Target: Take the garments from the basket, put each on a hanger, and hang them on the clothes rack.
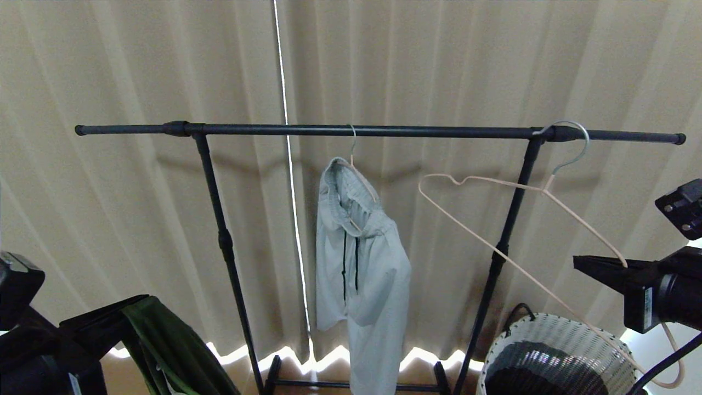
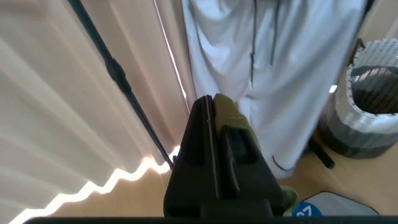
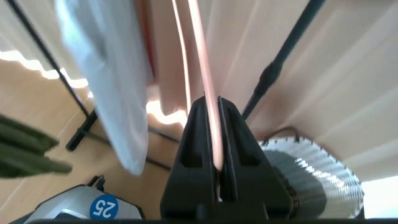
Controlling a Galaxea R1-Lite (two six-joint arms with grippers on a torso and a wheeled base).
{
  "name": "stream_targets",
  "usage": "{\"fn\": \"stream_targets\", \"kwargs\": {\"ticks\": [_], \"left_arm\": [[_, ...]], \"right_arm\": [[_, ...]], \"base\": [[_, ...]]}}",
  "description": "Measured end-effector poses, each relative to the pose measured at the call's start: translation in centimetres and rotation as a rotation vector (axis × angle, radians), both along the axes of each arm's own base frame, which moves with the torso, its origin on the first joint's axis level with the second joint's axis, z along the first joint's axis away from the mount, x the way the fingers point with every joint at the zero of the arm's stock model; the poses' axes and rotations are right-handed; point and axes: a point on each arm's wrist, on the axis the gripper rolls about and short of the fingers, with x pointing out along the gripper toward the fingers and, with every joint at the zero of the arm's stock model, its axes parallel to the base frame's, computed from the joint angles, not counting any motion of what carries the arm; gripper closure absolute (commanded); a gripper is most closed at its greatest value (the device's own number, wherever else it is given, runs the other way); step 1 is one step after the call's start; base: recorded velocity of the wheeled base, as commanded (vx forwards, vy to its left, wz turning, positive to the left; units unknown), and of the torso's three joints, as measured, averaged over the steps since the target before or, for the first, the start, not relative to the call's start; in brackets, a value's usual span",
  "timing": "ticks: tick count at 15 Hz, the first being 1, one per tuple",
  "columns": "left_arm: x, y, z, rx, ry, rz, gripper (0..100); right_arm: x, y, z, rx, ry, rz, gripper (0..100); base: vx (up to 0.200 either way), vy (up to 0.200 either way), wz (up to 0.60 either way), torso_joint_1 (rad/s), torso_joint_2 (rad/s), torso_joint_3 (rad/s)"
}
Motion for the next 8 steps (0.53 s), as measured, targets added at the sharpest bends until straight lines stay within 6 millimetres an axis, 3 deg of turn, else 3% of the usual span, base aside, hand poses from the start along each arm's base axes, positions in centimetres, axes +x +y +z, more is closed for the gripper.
{"fn": "stream_targets", "kwargs": {"ticks": [4, 8], "left_arm": [[-0.01, 0.00, -0.02, -0.001, 0.001, 0.000, 100], [-0.06, 0.01, -0.14, -0.001, 0.004, 0.000, 100]], "right_arm": [[-0.10, -0.03, -0.04, 0.000, -0.001, 0.000, 100], [-0.18, -0.04, -0.28, 0.000, 0.004, 0.003, 100]], "base": [[-0.200, 0.000, 0.00, 0.002, 0.00, 0.004], [0.000, 0.000, 0.00, 0.000, 0.00, 0.000]]}}
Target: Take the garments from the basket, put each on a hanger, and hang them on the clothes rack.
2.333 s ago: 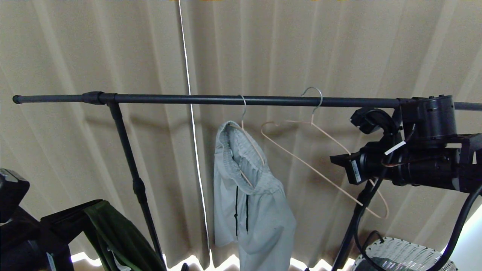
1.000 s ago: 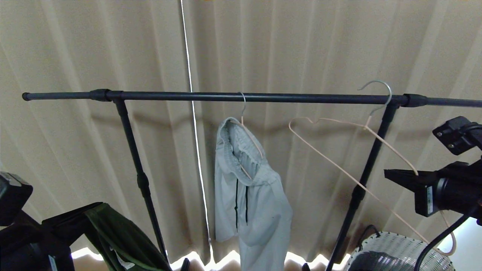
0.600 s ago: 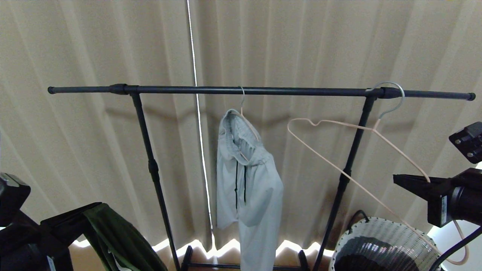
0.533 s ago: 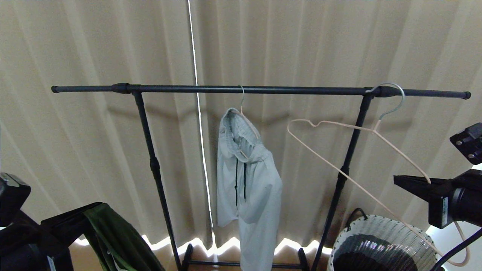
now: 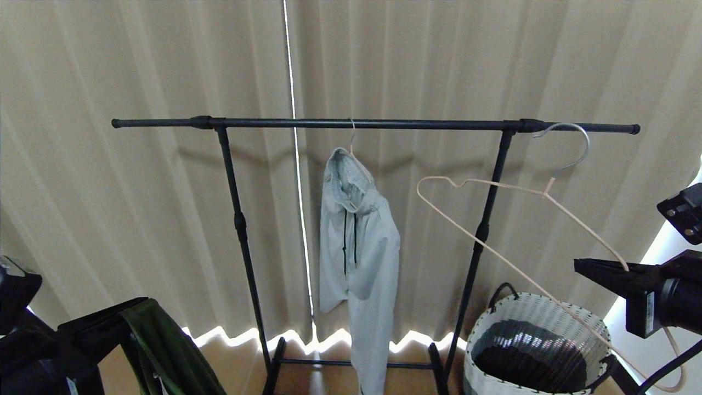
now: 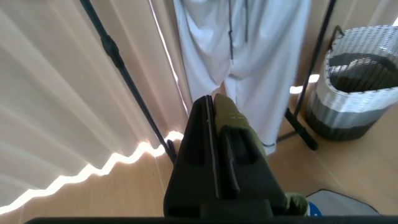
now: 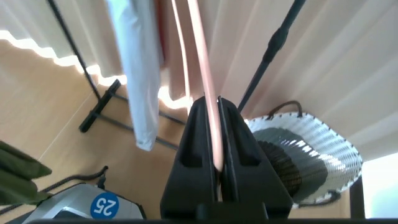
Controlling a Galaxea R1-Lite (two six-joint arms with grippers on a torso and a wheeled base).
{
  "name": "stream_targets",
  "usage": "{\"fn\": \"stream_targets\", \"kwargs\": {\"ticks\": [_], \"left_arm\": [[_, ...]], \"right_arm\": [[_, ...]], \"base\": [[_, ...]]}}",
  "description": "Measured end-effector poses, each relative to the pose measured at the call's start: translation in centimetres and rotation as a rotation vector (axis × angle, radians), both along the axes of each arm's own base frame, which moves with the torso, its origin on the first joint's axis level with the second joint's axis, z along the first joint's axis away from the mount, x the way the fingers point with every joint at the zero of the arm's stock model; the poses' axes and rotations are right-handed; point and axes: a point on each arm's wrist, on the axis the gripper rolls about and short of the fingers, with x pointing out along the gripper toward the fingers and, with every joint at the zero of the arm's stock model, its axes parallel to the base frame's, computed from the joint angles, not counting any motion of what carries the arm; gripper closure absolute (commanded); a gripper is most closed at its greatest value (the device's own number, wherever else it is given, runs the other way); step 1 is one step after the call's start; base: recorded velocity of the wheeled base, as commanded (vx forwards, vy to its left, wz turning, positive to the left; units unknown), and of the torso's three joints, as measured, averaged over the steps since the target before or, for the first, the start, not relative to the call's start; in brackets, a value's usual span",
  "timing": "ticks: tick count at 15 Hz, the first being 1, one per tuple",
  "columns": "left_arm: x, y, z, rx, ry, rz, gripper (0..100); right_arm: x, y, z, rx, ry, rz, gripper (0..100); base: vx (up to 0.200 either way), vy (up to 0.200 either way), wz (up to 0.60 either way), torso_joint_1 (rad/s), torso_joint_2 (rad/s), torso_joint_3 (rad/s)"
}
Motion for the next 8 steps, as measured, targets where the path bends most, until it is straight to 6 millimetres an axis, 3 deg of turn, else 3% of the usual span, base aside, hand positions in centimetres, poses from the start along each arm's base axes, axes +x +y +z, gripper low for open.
{"fn": "stream_targets", "kwargs": {"ticks": [8], "left_arm": [[0.09, -0.04, -0.06, -0.005, 0.009, 0.000, 100]], "right_arm": [[-0.06, 0.00, -0.37, 0.007, 0.013, 0.002, 100]], "base": [[0.000, 0.000, 0.00, 0.000, 0.00, 0.000]]}}
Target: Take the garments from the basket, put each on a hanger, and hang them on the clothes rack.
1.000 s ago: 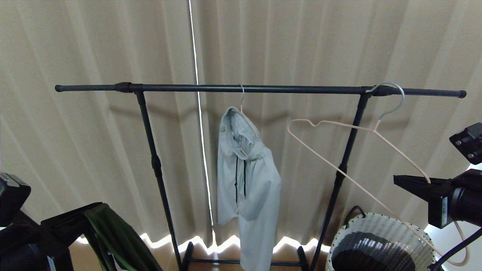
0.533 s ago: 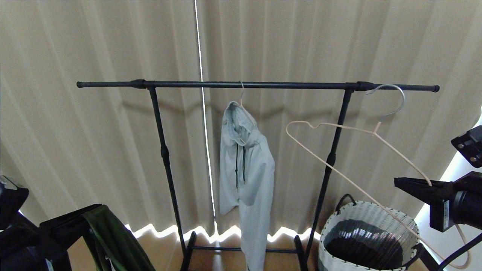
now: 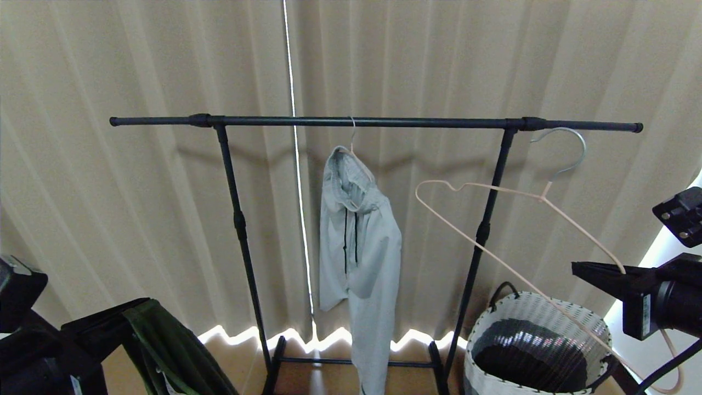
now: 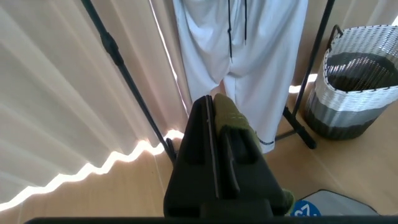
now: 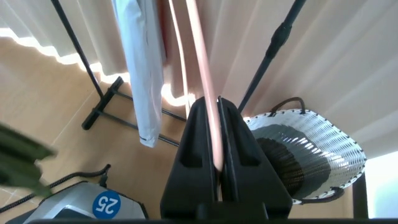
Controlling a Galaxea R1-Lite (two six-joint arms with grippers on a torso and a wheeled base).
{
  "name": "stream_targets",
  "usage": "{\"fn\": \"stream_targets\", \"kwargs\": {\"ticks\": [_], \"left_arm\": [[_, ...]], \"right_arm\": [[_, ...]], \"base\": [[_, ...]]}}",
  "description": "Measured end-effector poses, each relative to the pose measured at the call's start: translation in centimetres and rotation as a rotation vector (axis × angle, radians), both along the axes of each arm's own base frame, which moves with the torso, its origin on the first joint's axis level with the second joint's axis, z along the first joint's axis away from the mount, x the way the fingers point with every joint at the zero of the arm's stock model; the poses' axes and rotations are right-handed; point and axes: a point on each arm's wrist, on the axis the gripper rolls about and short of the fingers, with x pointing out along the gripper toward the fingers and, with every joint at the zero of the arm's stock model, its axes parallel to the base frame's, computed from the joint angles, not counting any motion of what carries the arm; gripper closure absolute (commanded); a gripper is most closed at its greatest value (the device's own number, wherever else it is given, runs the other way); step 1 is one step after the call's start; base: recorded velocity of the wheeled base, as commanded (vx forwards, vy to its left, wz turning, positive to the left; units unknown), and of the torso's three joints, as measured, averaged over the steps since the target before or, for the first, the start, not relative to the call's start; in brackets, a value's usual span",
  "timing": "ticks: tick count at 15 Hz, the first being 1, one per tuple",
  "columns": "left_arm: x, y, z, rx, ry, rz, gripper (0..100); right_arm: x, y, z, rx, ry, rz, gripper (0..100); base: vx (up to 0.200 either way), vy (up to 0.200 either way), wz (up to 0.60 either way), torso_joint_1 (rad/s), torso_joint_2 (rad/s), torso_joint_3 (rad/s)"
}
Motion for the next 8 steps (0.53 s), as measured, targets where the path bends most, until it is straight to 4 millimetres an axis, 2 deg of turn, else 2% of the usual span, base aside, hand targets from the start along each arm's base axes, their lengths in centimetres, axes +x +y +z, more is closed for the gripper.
{"fn": "stream_targets", "kwargs": {"ticks": [4, 8], "left_arm": [[1.2, -0.4, 0.7, 0.003, 0.010, 0.008, 100], [5.4, -1.6, 2.4, 0.061, 0.021, 0.163, 100]], "right_arm": [[0.0, 0.5, 0.2, 0.024, -0.020, 0.043, 100], [0.0, 2.1, 0.9, 0.086, -0.088, 0.191, 100]], "base": [[0.000, 0.000, 0.00, 0.000, 0.00, 0.000], [0.000, 0.000, 0.00, 0.000, 0.00, 0.000]]}}
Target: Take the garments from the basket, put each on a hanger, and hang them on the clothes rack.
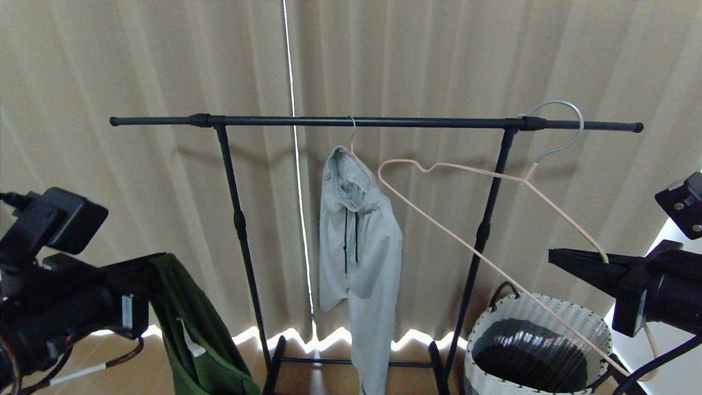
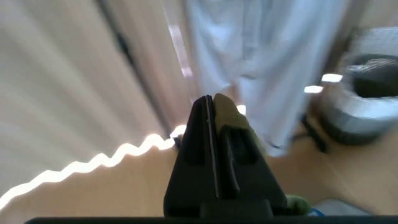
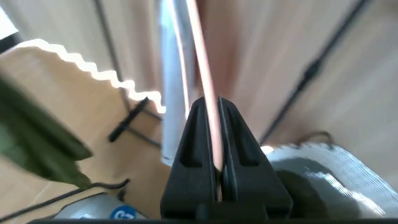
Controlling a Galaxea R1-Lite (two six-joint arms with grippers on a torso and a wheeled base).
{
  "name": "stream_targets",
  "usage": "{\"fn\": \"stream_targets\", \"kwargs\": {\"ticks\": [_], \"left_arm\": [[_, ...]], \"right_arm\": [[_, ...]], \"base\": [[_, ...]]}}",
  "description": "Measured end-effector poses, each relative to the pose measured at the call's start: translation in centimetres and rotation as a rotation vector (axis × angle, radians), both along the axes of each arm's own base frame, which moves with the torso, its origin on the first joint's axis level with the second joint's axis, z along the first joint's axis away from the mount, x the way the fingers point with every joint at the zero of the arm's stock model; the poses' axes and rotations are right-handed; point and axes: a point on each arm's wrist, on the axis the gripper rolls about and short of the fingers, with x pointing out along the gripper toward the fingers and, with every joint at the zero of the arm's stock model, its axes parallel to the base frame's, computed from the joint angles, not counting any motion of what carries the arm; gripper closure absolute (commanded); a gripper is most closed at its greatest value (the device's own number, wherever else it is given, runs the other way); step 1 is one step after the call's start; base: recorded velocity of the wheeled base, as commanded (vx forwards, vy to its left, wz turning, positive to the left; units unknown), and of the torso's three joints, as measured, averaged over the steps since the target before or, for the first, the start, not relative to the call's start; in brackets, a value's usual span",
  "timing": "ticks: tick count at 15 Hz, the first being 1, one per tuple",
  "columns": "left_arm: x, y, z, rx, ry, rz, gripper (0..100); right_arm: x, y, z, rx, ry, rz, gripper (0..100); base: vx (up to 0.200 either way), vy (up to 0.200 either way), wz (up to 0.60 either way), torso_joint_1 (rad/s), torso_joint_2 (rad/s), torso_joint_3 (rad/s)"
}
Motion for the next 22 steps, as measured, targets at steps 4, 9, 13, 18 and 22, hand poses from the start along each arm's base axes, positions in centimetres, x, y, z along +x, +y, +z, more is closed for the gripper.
{"fn": "stream_targets", "kwargs": {"ticks": [4, 9, 13, 18, 22], "left_arm": [[5.2, -3.1, 2.8, -0.102, -0.005, 0.106, 100], [9.3, -6.3, 4.2, -0.183, 0.035, 0.231, 100], [10.6, -7.1, 4.1, -0.196, 0.027, 0.258, 100], [10.6, -7.5, 3.7, -0.197, 0.042, 0.250, 100], [10.3, -7.7, 3.8, -0.203, 0.041, 0.244, 100]], "right_arm": [[-0.2, 2.9, -0.6, 0.031, 0.034, 0.160, 100], [-1.5, 6.4, -1.9, 0.092, 0.083, 0.341, 100], [-1.9, 7.4, -2.4, 0.080, 0.110, 0.404, 100], [-0.4, 9.0, -2.5, 0.090, 0.089, 0.407, 100], [1.2, 10.5, -2.9, 0.082, 0.109, 0.395, 100]], "base": [[0.000, 0.000, 0.00, 0.000, 0.00, 0.000], [0.000, 0.000, 0.00, 0.000, 0.00, 0.000], [0.000, 0.000, 0.00, 0.000, 0.00, 0.000], [0.000, 0.000, 0.00, 0.000, 0.00, 0.000], [0.000, 0.000, 0.00, 0.000, 0.00, 0.000]]}}
